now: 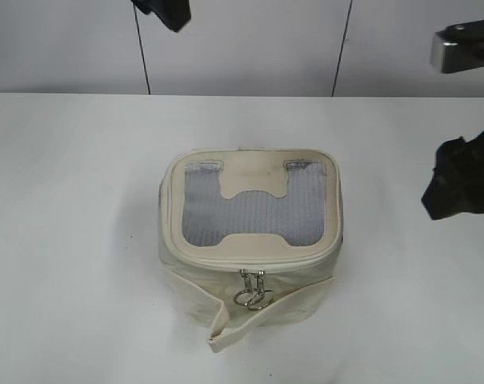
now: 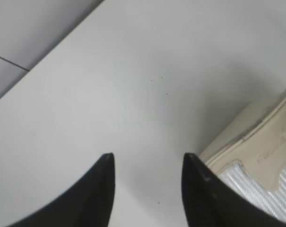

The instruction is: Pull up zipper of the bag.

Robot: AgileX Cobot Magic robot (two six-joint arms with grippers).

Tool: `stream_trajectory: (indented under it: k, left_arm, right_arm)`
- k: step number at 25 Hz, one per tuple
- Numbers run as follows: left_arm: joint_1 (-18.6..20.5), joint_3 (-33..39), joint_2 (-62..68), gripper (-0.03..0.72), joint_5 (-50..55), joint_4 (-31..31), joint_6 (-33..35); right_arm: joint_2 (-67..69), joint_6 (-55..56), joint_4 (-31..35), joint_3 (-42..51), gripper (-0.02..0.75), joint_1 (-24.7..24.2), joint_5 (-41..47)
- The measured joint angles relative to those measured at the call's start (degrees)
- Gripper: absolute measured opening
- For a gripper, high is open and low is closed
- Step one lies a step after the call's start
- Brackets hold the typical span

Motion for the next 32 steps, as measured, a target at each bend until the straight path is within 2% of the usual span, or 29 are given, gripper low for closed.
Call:
stream_trajectory:
  k: [4, 7, 11, 14, 18, 22, 26, 32]
  left_arm:
    - [0.2, 6.2, -8.2, 0.361, -0.1, 3.6, -3.6]
    - [1.7, 16.6, -15.9, 0.361, -0.2, 4.8, -6.0]
    - [4.4, 31.4, -28.2, 0.361, 0.0, 5.6, -7.6]
    - [5.0, 42.0, -39.2, 0.361, 0.2, 5.6, -7.8]
    - [5.0, 52.5, -55.2, 0.361, -2.7, 3.8, -7.8]
    - [5.0, 60.5, -70.7, 0.361, -5.8, 2.4, -7.8]
    - [5.0, 67.5, -82.8, 0.361, -6.3, 1.4, -7.8]
    - [5.0, 75.8, -95.4, 0.361, -6.2, -3.0, -7.9]
  right_arm:
    - [-2.7, 0.9, -3.2, 0.0, 0.587, -4.7, 2.8]
    - [-5.5, 3.4, -7.2, 0.0, 0.587, -6.6, 5.1]
    - [-10.6, 5.7, -10.3, 0.5, 0.587, -7.2, 7.3]
    - [-15.5, 6.0, -10.4, 3.3, 0.587, -7.2, 8.3]
    - [-23.9, 6.1, -10.4, 8.8, 0.587, -7.2, 9.7]
    - [-34.4, 4.9, -9.4, 14.4, 0.587, -7.2, 10.1]
    - [-45.2, 1.3, -5.5, 19.3, 0.587, -7.2, 10.5]
    - [-60.7, -1.0, -3.8, 24.3, 0.578, -7.2, 11.2]
